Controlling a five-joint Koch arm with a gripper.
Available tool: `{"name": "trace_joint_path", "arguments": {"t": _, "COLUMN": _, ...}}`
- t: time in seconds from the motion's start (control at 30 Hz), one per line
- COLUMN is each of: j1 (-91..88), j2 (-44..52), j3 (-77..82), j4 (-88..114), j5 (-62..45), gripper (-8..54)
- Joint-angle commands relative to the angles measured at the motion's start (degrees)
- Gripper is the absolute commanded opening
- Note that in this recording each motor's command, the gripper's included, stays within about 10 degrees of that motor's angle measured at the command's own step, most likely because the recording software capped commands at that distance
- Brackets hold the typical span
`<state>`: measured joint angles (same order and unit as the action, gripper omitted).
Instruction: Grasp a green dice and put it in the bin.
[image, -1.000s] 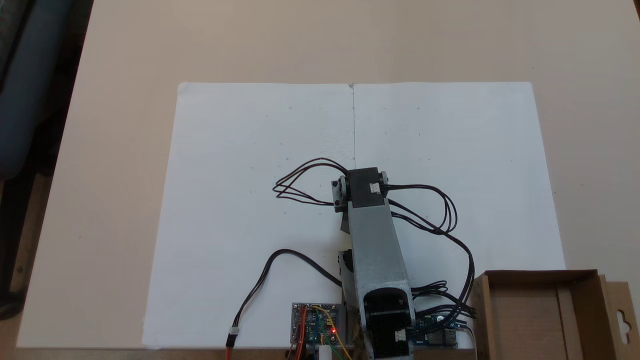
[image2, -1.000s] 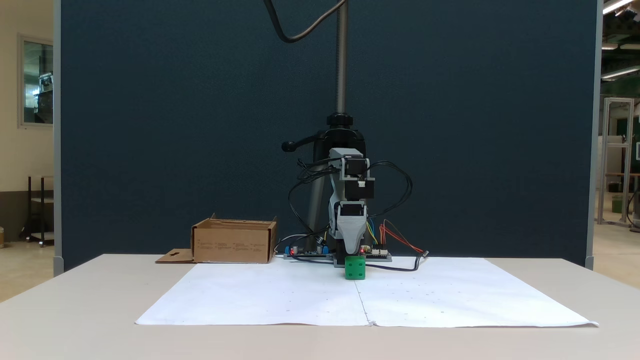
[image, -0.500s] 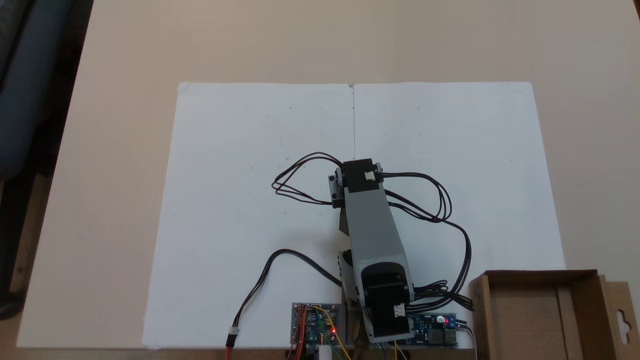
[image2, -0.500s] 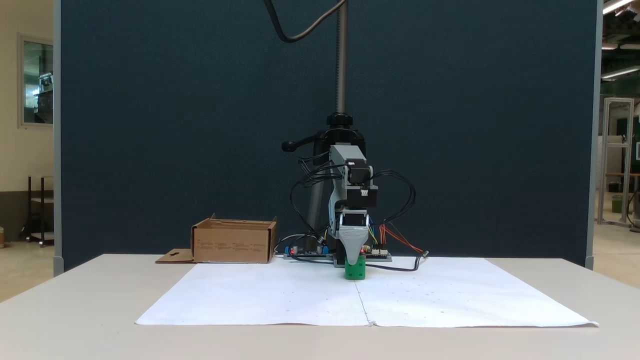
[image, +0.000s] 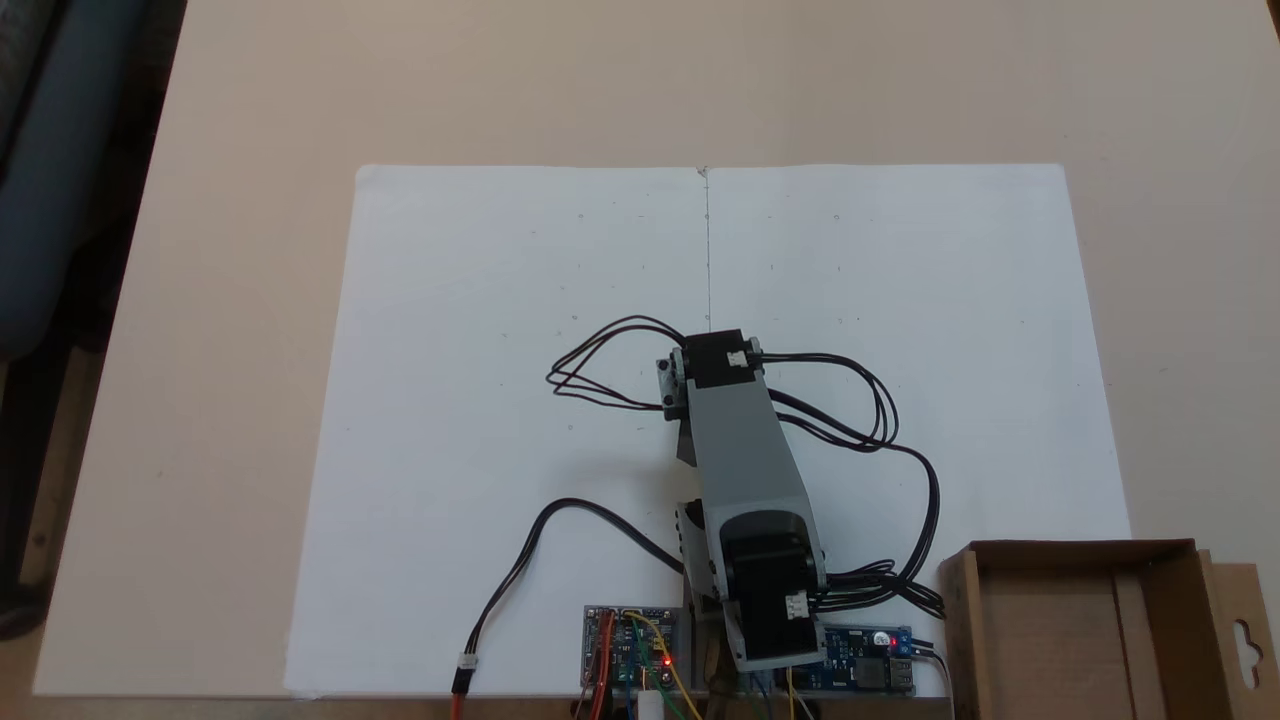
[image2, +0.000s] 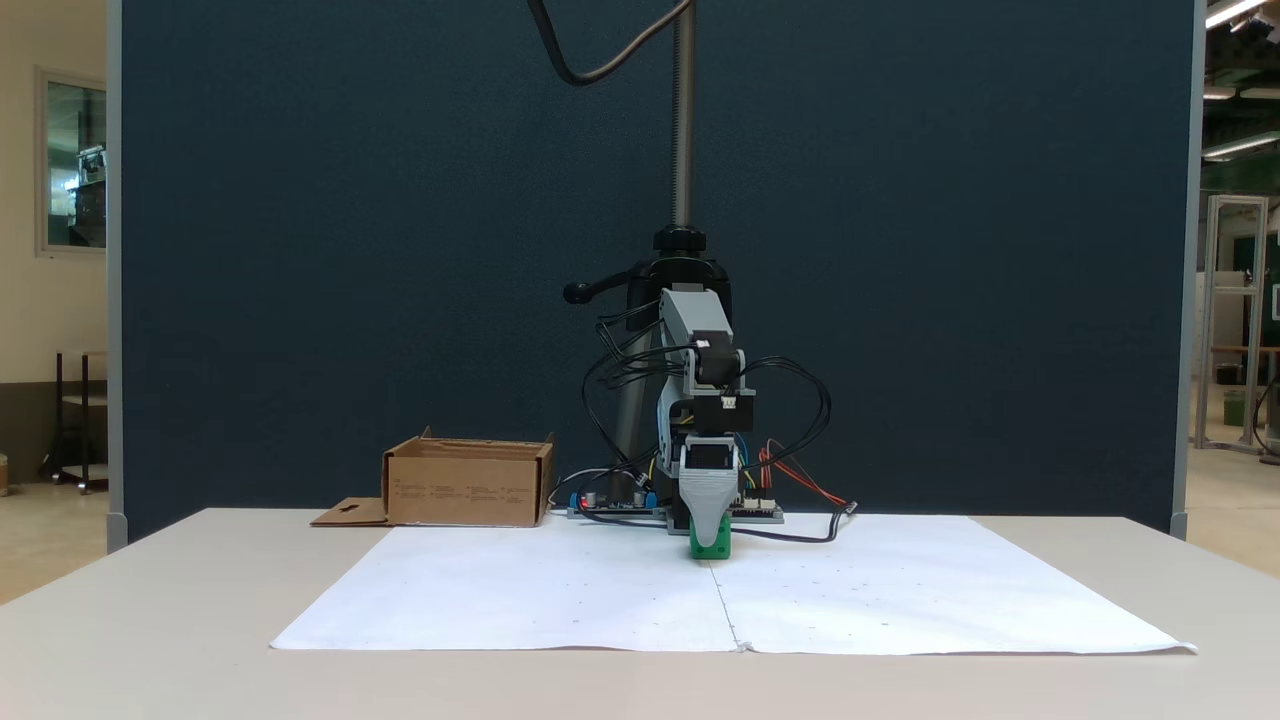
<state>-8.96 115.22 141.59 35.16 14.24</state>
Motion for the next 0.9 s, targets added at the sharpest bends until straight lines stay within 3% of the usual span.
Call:
{"name": "trace_joint_path", "arguments": {"t": 0.0, "j1": -0.9, "j2": 0.1, "j3": 0.4, "j4": -1.5, "j5": 2.7, "gripper": 43.0}}
{"name": "trace_joint_path", "arguments": {"t": 0.73, "j1": -0.4, "j2": -2.3, "j3": 1.2, "j4": -3.3, "j5": 2.7, "gripper": 39.6}}
{"name": "trace_joint_path", "arguments": {"t": 0.87, "j1": -0.4, "j2": -2.3, "j3": 1.4, "j4": -3.6, "j5": 2.6, "gripper": 35.2}}
